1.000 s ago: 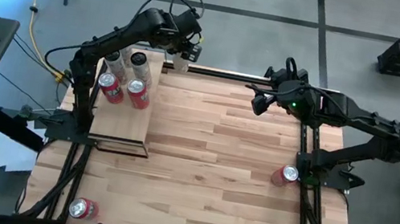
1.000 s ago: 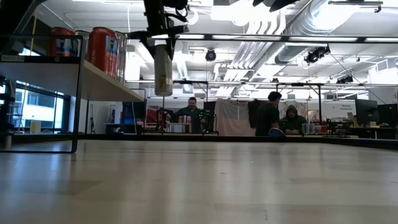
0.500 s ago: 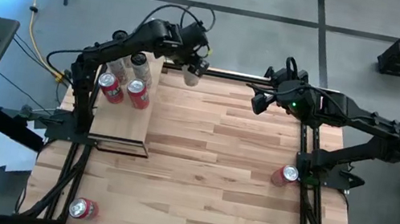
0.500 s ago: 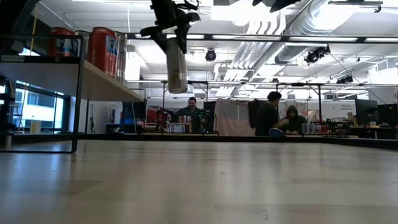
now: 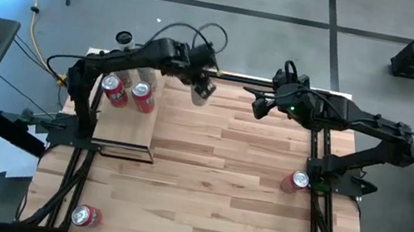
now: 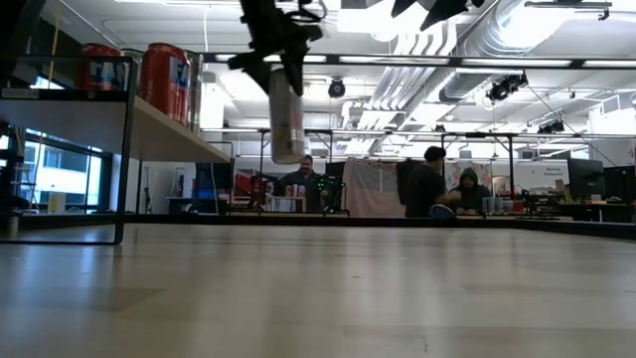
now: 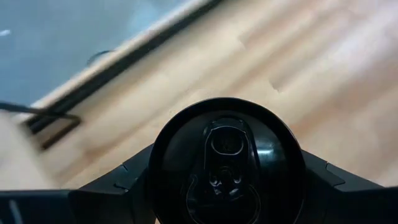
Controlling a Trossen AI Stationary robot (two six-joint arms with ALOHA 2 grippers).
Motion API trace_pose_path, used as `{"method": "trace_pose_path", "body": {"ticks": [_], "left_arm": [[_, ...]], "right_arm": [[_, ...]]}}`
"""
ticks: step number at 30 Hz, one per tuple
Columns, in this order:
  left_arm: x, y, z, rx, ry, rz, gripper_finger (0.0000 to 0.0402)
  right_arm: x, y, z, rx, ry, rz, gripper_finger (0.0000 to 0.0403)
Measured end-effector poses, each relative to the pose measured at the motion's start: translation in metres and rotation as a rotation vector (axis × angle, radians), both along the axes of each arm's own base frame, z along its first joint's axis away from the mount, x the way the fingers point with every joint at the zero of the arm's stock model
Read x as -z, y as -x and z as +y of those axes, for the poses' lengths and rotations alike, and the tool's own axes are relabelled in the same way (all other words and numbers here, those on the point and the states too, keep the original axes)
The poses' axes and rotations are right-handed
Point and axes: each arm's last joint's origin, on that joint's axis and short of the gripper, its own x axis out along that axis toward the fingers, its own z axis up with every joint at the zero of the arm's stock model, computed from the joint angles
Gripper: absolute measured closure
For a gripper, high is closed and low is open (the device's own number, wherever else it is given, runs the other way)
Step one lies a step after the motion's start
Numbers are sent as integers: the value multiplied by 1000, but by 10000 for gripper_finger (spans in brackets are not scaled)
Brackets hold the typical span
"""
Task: Place canned beverage on shelf
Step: Put the white yellow soda can on the shelf aligned with the other white yellow soda can
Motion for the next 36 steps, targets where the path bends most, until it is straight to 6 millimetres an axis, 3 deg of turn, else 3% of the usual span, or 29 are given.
{"method": "trace_pose_path", "body": {"ticks": [7,15,21,36], "left_arm": [[-43,54,27,-166,-65,-121,163],[-59,114,42,-327,-56,-23,163],[-57,133,48,-391,-8,41,162],[-54,149,63,-514,29,42,160]], "right_arm": [[11,-16,0,-32,-56,19,55],[19,-33,-1,-48,-69,11,55],[20,-40,-1,-59,-58,-9,55],[17,-42,-1,-62,-35,-32,55]]}}
